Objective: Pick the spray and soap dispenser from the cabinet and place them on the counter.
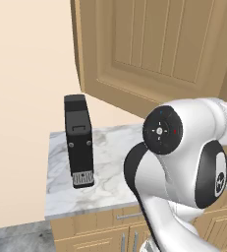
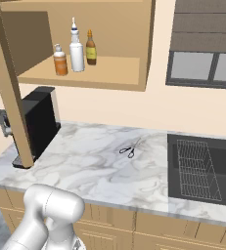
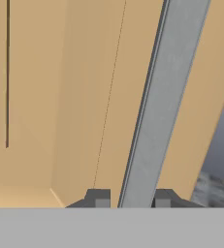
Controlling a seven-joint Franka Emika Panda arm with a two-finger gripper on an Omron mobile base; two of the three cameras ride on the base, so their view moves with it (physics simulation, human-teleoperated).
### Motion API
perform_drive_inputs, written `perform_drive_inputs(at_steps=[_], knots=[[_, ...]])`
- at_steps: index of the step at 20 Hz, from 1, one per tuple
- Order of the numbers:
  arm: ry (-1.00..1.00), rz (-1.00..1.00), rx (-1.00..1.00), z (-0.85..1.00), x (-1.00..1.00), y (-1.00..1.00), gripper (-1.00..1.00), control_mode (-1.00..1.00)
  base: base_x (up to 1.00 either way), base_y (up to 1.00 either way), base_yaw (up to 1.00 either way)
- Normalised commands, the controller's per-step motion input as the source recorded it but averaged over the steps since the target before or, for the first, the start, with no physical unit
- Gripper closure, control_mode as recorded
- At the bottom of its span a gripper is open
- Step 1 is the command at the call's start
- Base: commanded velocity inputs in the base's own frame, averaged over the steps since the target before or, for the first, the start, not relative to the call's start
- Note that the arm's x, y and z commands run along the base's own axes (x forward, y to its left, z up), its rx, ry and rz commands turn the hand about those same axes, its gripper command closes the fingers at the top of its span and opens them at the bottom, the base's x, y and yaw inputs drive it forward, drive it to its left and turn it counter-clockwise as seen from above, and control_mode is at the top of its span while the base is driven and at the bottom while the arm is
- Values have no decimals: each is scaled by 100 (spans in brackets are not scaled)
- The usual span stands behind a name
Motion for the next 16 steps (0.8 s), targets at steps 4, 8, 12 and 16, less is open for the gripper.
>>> perform_drive_inputs(at_steps=[4,8,12,16], knots=[[1,-15,0,1,-18,49,100,-100,0,0,0],[0,-18,0,-7,-12,35,100,-100,0,0,0],[0,-13,0,-11,-1,21,-100,-100,0,0,0],[-1,-2,0,0,0,2,-100,-100,0,0,0]])
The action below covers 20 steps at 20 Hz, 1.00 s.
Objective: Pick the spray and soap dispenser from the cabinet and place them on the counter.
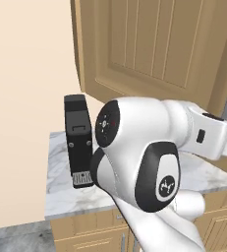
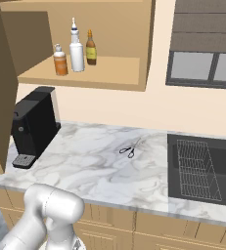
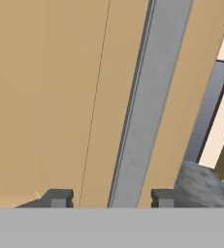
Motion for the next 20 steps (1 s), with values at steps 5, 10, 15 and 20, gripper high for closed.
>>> perform_drive_inputs(at_steps=[5,10,15,20], knots=[[0,0,0,0,0,0,-100,-100,0,0,0],[0,0,0,-25,-18,-1,-100,-100,0,0,0],[0,0,-1,-36,-42,11,-100,-100,0,0,0],[0,1,-2,-41,-65,5,-100,-100,0,0,0]])
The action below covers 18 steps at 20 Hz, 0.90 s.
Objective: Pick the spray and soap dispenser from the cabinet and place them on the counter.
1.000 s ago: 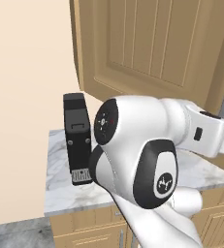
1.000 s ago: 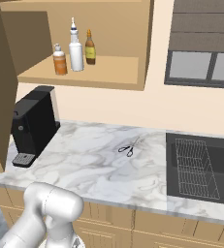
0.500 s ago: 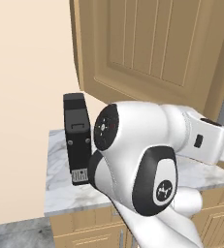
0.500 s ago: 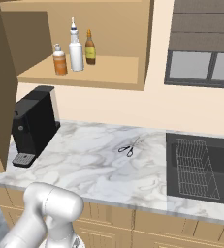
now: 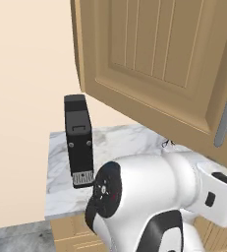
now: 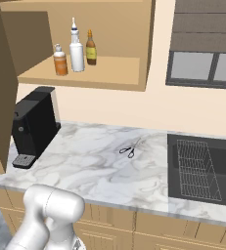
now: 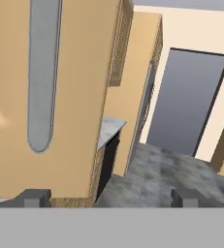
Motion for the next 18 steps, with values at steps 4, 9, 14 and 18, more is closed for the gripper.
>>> perform_drive_inputs(at_steps=[4,9,14,18], knots=[[0,12,-1,-38,-63,-4,-100,-100,0,0,0],[0,17,0,-46,-72,-14,-100,-100,0,0,0],[0,24,-3,-41,-46,-17,-100,-100,0,0,0],[-9,41,-1,-18,-27,-33,-100,-100,0,0,0]])
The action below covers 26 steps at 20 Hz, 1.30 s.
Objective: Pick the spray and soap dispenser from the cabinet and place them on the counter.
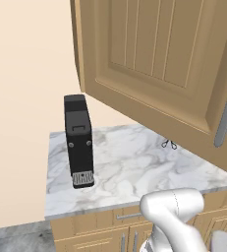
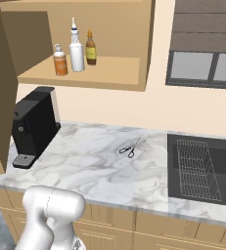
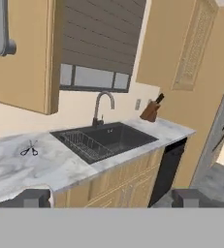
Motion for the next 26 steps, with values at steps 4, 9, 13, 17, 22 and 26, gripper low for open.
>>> perform_drive_inputs(at_steps=[4,9,13,17,22,26], knots=[[-5,37,0,-7,-7,-43,-100,-100,0,0,0],[10,22,4,0,5,-45,-100,-100,0,0,0],[20,7,15,3,27,-51,-100,-100,0,0,0],[16,2,20,0,27,-49,-100,-100,0,0,0],[21,9,20,0,37,-39,-100,-100,0,0,0],[20,15,23,0,31,-36,-100,-100,0,0,0]])
